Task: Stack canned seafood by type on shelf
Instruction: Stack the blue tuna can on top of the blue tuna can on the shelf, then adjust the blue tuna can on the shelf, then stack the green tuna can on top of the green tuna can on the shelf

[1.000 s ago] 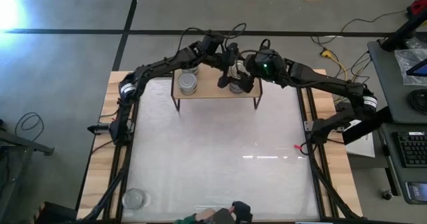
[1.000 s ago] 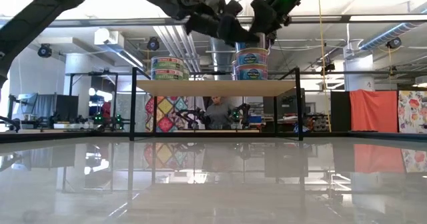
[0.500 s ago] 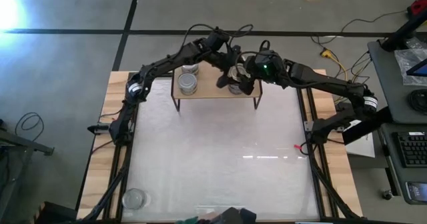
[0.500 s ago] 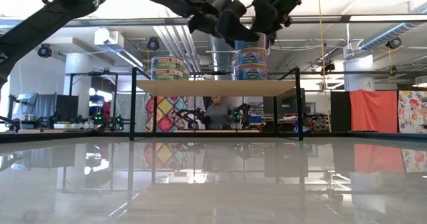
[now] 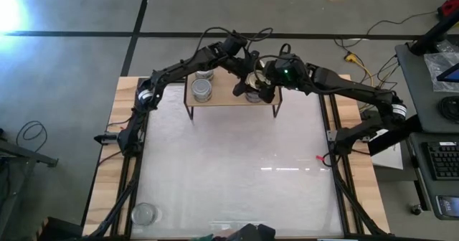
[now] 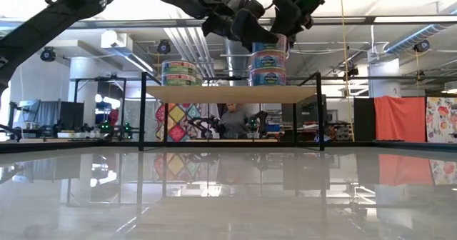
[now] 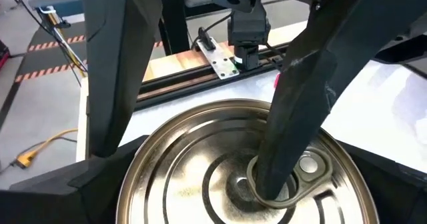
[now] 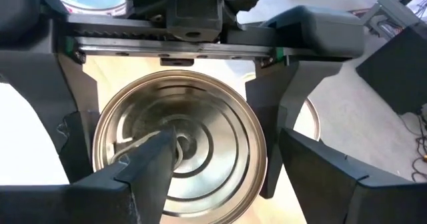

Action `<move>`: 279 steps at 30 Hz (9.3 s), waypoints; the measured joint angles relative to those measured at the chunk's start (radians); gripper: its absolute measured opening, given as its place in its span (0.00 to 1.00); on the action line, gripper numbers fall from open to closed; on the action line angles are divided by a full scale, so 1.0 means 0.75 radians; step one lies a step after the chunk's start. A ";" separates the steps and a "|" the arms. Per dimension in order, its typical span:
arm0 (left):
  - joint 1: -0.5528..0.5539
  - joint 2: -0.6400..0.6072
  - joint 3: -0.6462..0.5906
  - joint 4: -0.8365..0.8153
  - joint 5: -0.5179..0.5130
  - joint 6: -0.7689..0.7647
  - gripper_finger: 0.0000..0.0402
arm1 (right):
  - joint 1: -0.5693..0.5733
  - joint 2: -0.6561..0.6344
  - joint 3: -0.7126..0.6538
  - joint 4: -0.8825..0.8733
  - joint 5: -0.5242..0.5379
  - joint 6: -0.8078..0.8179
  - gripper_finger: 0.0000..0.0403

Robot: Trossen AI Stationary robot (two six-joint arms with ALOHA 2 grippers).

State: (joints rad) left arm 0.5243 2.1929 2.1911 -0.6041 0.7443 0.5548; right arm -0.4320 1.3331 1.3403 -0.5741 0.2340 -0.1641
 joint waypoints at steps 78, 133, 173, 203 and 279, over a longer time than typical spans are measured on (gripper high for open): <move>-0.021 -0.038 -0.112 0.001 -0.131 -0.208 1.00 | -0.007 0.002 -0.005 -0.177 -0.066 0.040 0.61; -0.084 -0.908 -1.337 0.998 -0.563 -0.477 1.00 | -0.029 0.019 -0.007 0.041 -0.139 0.008 0.61; -0.132 -0.688 -1.190 0.694 -0.967 -0.488 1.00 | -0.030 -0.208 -0.355 0.061 -0.127 -0.022 0.67; -0.152 -0.683 -1.174 0.712 -1.226 -0.437 1.00 | -0.030 -0.176 -0.360 0.224 -0.138 -0.052 0.67; -0.490 -0.925 -1.169 0.503 -0.978 -0.509 1.00 | -0.033 -0.105 -0.469 0.289 -0.209 -0.020 0.65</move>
State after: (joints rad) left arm 0.1571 1.4993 1.3144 -0.2270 0.0106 0.1734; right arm -0.4564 1.2540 0.9882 -0.3575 0.0777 -0.1790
